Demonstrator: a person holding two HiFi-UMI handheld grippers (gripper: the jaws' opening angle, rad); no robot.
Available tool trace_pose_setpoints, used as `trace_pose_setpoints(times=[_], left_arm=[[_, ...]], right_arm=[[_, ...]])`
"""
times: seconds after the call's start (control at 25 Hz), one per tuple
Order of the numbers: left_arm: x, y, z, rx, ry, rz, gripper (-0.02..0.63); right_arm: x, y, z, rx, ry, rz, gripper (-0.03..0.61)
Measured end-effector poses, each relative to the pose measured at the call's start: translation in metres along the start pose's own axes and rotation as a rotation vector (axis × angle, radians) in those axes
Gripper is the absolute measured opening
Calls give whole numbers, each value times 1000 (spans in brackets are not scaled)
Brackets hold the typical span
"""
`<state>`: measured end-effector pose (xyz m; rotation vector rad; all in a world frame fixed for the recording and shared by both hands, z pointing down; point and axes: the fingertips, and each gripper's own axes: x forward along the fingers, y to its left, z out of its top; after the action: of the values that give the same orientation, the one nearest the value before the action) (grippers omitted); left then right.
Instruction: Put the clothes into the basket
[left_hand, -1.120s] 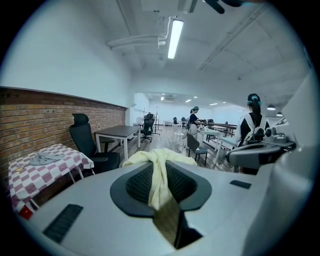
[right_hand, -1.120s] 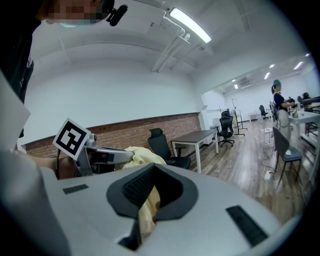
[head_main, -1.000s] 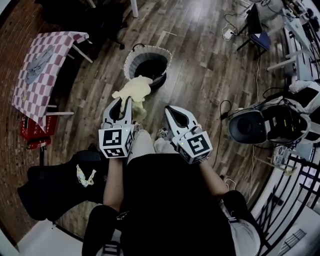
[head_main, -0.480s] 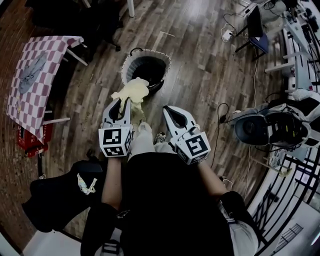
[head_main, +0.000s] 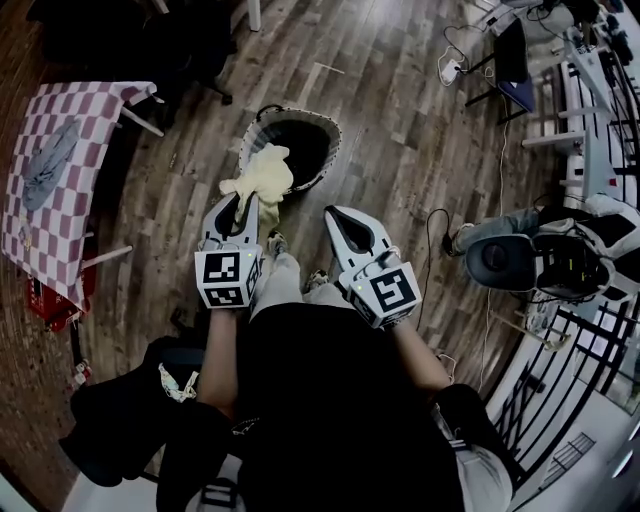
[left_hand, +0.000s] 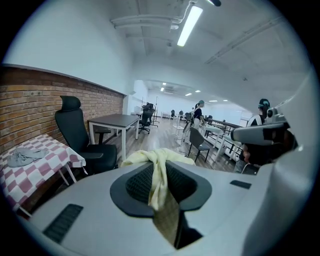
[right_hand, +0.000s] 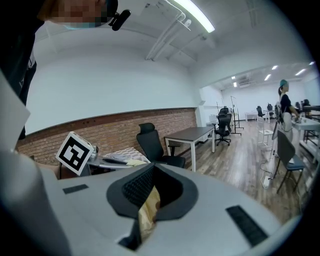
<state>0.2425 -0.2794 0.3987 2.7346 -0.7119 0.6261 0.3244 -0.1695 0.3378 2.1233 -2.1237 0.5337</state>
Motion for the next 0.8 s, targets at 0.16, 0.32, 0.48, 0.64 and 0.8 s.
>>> trace_pose_setpoints(times=[0.16, 0.32, 0.48, 0.64, 0.8], left_arm=[[19, 18, -1, 3, 23, -19, 80], [35, 36, -8, 4, 45, -39, 80], [51, 45, -22, 12, 75, -58, 80], [68, 56, -36, 13, 105, -65, 80], [86, 64, -50, 3, 133, -61, 80]], right_arm=[[25, -3, 1, 3, 18, -10, 8], [52, -4, -2, 5, 35, -21, 8], [75, -6, -3, 12, 36, -24, 8], [93, -8, -5, 24, 39, -22, 8], [106, -14, -16, 25, 66, -8, 8]])
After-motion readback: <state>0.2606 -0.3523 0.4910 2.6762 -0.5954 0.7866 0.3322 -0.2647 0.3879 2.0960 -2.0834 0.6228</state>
